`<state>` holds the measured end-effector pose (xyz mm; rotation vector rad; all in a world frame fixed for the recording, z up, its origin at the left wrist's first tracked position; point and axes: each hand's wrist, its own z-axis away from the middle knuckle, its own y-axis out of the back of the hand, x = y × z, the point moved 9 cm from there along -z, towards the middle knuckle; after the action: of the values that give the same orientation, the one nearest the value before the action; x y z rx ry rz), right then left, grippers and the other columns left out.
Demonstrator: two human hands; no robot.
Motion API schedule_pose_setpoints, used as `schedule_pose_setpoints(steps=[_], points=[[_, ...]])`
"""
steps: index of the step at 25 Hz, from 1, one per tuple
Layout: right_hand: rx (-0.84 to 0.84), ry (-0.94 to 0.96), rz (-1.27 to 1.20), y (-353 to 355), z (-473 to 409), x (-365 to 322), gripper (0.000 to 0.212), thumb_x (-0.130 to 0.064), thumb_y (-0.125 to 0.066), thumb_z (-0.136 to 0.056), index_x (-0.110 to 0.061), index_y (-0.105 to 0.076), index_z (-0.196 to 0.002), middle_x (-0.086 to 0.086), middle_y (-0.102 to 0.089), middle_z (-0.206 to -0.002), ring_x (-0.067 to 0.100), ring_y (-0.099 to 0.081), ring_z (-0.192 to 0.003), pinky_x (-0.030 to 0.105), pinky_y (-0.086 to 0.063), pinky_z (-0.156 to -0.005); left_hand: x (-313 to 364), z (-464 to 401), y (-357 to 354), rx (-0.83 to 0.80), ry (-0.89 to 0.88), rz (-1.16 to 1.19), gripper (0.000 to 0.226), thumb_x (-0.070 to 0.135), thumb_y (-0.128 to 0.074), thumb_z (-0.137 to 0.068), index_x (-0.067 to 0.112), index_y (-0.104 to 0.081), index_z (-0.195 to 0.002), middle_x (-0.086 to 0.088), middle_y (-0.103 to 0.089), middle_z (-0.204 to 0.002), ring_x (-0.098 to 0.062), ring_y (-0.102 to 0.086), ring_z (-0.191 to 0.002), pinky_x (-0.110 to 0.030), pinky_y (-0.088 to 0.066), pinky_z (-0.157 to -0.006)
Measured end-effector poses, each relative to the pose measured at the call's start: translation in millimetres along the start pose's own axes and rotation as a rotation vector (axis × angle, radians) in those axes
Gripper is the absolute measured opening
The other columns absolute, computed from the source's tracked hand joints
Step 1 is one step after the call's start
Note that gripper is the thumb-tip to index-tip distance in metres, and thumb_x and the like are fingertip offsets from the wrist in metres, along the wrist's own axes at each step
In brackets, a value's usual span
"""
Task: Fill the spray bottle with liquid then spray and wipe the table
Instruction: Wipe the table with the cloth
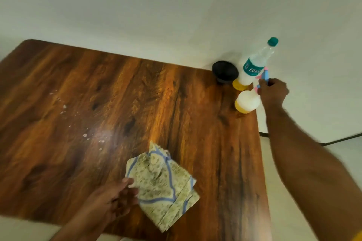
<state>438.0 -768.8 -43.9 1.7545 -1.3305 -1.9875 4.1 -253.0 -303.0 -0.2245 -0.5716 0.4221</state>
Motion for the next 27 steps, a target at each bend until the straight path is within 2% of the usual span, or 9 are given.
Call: schedule_pose_setpoints(steps=[3,6,9,11,14,16,19,24,27], points=[[-0.001,0.013,0.056,9,14,-7,0.052,-0.052,-0.056,-0.079,-0.008,-0.072,-0.102,0.017,-0.073,-0.098,0.032,-0.067,-0.093,0.029,-0.045,-0.08,75,102,-100,0.138,-0.12,-0.158,0.02,0.027,-0.063,-0.096,0.013,-0.07,-0.108,-0.015,-0.076,-0.106,-0.034,-0.072,-0.103,-0.047,-0.054,-0.093],[0.107,-0.05,-0.03,35,66,-9,0.064,-0.061,-0.052,-0.082,-0.014,-0.058,-0.124,0.011,-0.064,-0.118,0.024,-0.059,-0.11,0.027,-0.041,-0.089,76,97,-100,0.296,-0.104,-0.313,0.014,0.023,-0.067,-0.093,0.013,-0.07,-0.102,-0.013,-0.077,-0.101,-0.023,-0.072,-0.087,-0.04,-0.055,-0.083],[-0.243,0.052,-0.007,0,174,-14,0.039,-0.045,-0.058,-0.091,-0.014,-0.062,-0.115,0.004,-0.066,-0.103,0.018,-0.06,-0.091,0.023,-0.04,-0.08,71,84,-81,0.443,-0.132,-0.459,0.015,0.025,-0.072,-0.088,0.017,-0.068,-0.101,-0.009,-0.074,-0.098,-0.016,-0.066,-0.08,-0.031,-0.05,-0.069],[-0.55,0.085,0.075,-37,261,7,0.028,-0.034,-0.063,-0.091,-0.012,-0.066,-0.109,0.003,-0.068,-0.098,0.011,-0.059,-0.077,0.021,-0.045,-0.065,73,75,-75,0.526,-0.204,-0.539,0.028,0.03,-0.077,-0.084,0.019,-0.065,-0.107,-0.003,-0.072,-0.101,-0.016,-0.067,-0.087,-0.033,-0.055,-0.073],[-0.751,0.069,0.149,-71,355,41,0.025,-0.031,-0.068,-0.088,-0.018,-0.067,-0.11,0.002,-0.065,-0.106,0.007,-0.059,-0.084,0.014,-0.042,-0.068,71,62,-72,0.588,-0.164,-0.501,0.044,0.041,-0.081,-0.078,0.02,-0.063,-0.112,0.001,-0.073,-0.105,-0.02,-0.07,-0.092,-0.041,-0.06,-0.077],[-0.789,0.153,0.212,-81,392,38,0.027,-0.035,-0.067,-0.087,-0.021,-0.066,-0.111,0.0,-0.057,-0.109,0.009,-0.054,-0.093,0.015,-0.041,-0.074,70,60,-78,0.584,-0.095,-0.331,0.041,0.04,-0.08,-0.08,0.016,-0.064,-0.109,-0.004,-0.072,-0.105,-0.022,-0.068,-0.091,-0.033,-0.055,-0.065],[-0.748,0.278,0.221,-78,413,10,0.034,-0.04,-0.067,-0.085,-0.026,-0.063,-0.116,-0.005,-0.051,-0.113,0.013,-0.048,-0.109,0.025,-0.046,-0.087,80,66,-96,0.539,-0.143,-0.245,0.018,0.026,-0.078,-0.084,0.014,-0.069,-0.093,-0.004,-0.074,-0.096,-0.014,-0.068,-0.076,-0.025,-0.05,-0.056],[-0.889,0.335,0.021,-87,437,-38,0.093,-0.051,-0.077,-0.068,-0.026,-0.032,-0.145,-0.005,-0.044,-0.135,0.011,-0.042,-0.125,0.033,-0.046,-0.099,107,89,-152,0.369,-0.388,-0.367,0.023,0.021,-0.08,-0.081,0.019,-0.074,-0.103,0.001,-0.079,-0.097,-0.01,-0.075,-0.084,-0.032,-0.062,-0.078],[-0.782,0.284,-0.13,-79,433,-48,0.088,-0.031,-0.079,-0.073,-0.023,-0.031,-0.146,-0.007,-0.047,-0.136,0.008,-0.045,-0.124,0.026,-0.044,-0.098,129,99,-192,0.259,-0.56,-0.625,0.025,0.035,-0.078,-0.08,0.026,-0.073,-0.103,0.007,-0.074,-0.1,-0.009,-0.071,-0.09,-0.037,-0.061,-0.083]])
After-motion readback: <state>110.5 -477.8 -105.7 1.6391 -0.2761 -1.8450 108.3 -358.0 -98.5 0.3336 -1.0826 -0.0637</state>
